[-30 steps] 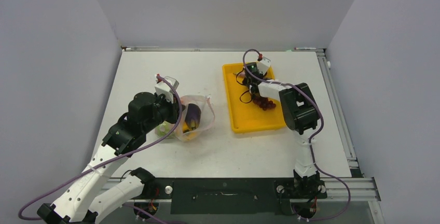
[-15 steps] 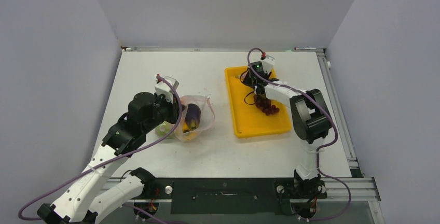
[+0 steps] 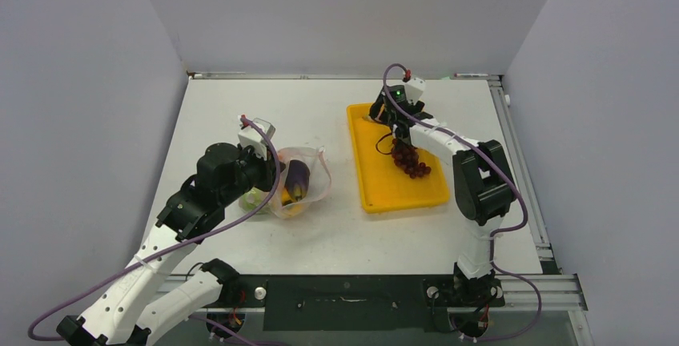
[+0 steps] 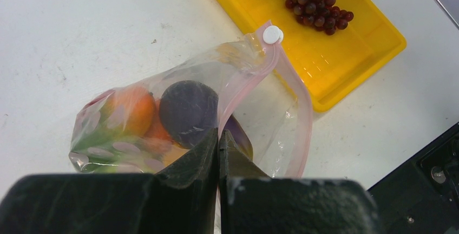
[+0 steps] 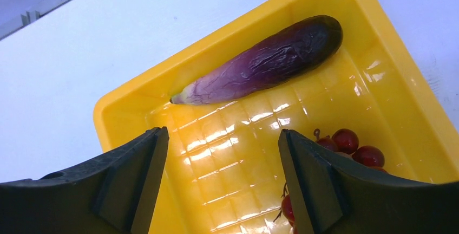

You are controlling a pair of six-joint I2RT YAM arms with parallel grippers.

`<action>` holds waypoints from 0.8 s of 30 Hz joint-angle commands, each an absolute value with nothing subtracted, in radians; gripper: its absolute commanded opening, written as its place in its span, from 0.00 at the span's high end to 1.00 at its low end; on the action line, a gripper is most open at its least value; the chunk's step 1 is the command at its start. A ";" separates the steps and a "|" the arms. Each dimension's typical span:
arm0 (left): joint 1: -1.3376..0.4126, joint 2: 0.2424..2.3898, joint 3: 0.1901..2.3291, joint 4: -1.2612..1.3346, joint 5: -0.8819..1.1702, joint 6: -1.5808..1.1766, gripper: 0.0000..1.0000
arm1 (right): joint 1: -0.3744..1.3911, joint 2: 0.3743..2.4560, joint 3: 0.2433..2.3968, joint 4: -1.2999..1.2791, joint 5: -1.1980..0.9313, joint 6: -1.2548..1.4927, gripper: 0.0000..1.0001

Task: Place the food in the zip-top bag and seal the zipper
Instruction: Pick up the fake vegetable from the bin.

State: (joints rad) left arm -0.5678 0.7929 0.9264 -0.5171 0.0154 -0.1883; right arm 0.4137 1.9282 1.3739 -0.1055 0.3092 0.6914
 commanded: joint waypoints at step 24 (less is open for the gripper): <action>-0.569 0.770 0.957 -0.490 0.057 -0.198 1.00 | 0.419 2.100 1.458 -0.090 0.474 1.284 0.35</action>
State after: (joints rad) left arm -0.5678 0.7799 0.9264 -0.5205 0.0357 -0.1902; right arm 0.4408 2.0678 1.4246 -0.0917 0.4328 1.2091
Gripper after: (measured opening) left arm 0.003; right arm 0.651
